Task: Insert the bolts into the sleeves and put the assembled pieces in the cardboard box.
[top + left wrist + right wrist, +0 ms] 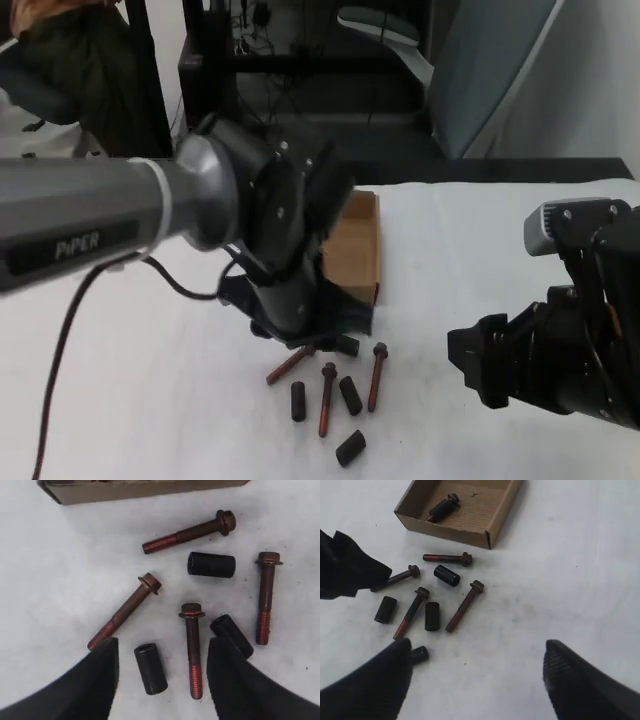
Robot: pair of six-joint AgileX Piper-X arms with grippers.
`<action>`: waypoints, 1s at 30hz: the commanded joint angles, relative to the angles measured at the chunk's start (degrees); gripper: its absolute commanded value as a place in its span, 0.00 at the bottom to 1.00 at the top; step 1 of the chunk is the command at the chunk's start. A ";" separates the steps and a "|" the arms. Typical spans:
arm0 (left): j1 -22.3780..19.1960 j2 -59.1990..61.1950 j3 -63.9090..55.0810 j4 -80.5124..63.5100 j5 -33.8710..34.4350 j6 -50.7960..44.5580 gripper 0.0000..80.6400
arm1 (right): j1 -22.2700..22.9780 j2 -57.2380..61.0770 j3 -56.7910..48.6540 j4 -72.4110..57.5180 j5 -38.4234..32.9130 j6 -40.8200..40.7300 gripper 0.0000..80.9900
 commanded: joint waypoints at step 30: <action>-1.33 0.23 10.21 -11.03 1.01 -13.54 0.47 | -0.19 -0.33 -0.44 0.11 -0.87 -0.65 0.86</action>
